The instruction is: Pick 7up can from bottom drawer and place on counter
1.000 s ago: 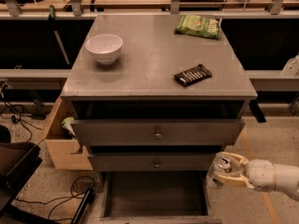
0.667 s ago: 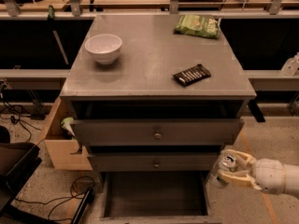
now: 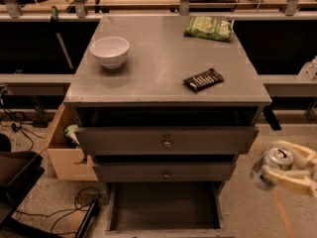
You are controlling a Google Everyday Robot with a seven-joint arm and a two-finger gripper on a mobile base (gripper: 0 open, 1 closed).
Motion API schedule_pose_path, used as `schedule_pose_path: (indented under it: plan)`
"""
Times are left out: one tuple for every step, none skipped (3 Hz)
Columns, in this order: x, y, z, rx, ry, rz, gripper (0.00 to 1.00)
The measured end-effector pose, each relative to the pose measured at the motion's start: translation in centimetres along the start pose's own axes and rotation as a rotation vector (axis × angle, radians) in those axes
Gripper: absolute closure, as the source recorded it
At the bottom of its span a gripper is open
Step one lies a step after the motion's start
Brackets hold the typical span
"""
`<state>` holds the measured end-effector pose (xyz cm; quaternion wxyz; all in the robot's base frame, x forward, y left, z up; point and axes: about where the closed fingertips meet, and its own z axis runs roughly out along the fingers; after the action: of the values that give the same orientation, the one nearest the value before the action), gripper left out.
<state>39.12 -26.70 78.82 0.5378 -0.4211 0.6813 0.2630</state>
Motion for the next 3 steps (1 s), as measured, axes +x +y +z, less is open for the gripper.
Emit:
schedule_pose_path:
  plan:
    - [-7.0,-1.9,-3.9,0.067,-0.006,-0.024,1.0]
    - [-13.4,-5.0,-6.0,0.101,-0.02,-0.062,1.0]
    - [-18.4,-8.9,-5.6,0.101,-0.042,-0.108,1.0]
